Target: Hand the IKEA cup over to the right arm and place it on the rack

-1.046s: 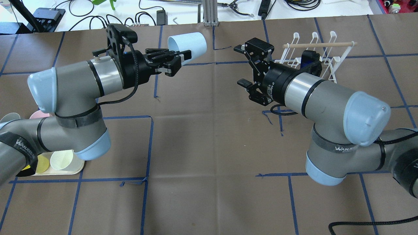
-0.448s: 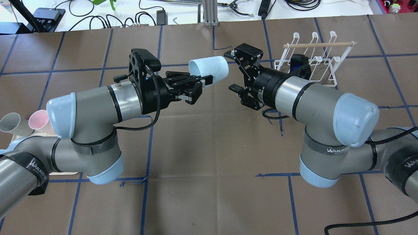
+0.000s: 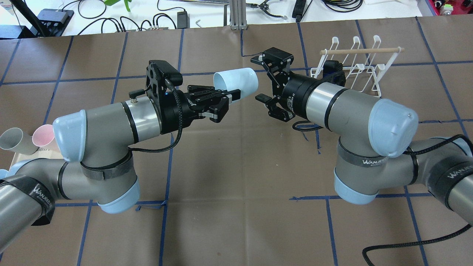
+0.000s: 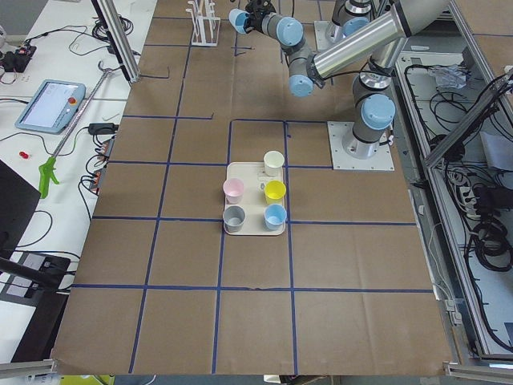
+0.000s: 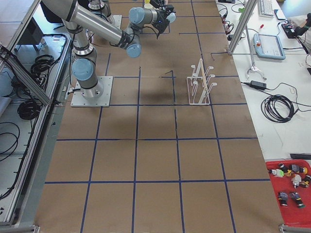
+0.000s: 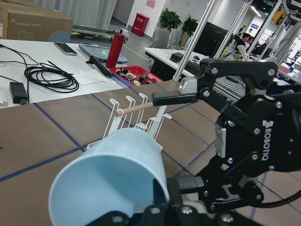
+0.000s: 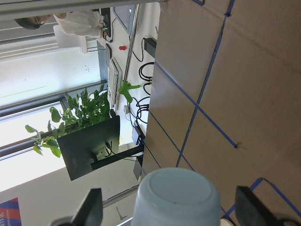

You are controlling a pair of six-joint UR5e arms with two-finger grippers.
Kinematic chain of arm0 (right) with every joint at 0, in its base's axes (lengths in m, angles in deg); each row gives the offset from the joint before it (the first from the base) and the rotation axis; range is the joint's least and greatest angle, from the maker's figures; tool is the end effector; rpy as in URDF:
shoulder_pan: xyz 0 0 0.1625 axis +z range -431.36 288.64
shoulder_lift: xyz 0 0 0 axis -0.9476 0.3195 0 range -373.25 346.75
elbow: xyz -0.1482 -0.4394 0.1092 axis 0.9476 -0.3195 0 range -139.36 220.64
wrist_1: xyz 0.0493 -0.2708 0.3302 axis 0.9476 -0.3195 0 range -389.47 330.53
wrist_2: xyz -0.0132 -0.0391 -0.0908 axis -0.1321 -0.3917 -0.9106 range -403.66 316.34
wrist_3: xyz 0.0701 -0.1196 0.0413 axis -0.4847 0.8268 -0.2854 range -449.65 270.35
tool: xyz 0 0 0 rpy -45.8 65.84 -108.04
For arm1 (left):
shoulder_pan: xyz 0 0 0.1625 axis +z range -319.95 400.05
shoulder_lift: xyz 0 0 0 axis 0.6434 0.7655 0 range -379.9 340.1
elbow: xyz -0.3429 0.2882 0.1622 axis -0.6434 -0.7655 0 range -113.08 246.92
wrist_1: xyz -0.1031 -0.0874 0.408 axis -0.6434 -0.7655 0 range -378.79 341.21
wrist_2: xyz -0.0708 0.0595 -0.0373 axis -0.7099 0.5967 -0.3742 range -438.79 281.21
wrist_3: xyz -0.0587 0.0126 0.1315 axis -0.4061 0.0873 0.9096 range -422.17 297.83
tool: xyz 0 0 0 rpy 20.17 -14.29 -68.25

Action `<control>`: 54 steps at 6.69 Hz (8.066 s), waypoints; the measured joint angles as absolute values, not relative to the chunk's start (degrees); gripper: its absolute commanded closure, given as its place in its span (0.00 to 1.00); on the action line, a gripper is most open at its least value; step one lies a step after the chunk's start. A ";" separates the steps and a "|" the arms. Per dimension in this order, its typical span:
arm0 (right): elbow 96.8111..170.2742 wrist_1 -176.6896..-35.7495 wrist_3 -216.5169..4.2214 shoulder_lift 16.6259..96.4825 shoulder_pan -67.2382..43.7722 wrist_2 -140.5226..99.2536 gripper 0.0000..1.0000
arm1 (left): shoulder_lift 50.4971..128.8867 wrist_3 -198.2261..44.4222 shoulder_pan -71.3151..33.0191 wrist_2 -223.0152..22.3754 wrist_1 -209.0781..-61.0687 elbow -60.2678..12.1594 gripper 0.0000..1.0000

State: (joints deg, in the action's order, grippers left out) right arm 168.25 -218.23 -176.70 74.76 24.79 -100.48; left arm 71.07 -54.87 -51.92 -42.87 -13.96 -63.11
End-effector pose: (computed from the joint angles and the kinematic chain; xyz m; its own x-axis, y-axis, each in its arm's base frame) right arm 0.2633 -0.4609 0.4017 -0.0951 0.4805 -0.8718 0.7779 0.5824 0.2361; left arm -0.2654 -0.4350 0.4012 -0.5568 0.7430 0.3714 0.0917 0.4994 -0.8615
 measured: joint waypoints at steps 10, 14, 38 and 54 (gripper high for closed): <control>164.96 -218.13 -177.88 70.63 28.00 -101.91 0.20 | 71.04 -55.32 -51.89 -42.75 -13.96 -62.90 0.94; 164.74 -218.09 -177.89 70.34 28.03 -100.99 0.42 | 70.98 -55.87 -51.89 -42.73 -13.87 -62.77 0.35; 144.47 -241.21 -90.83 42.05 7.58 -113.27 0.86 | 69.09 -64.00 -48.72 11.35 -108.96 -24.04 0.00; 147.97 -222.52 -95.14 58.59 12.04 -115.47 0.00 | 59.11 -27.40 -19.40 11.85 -101.91 -44.91 0.01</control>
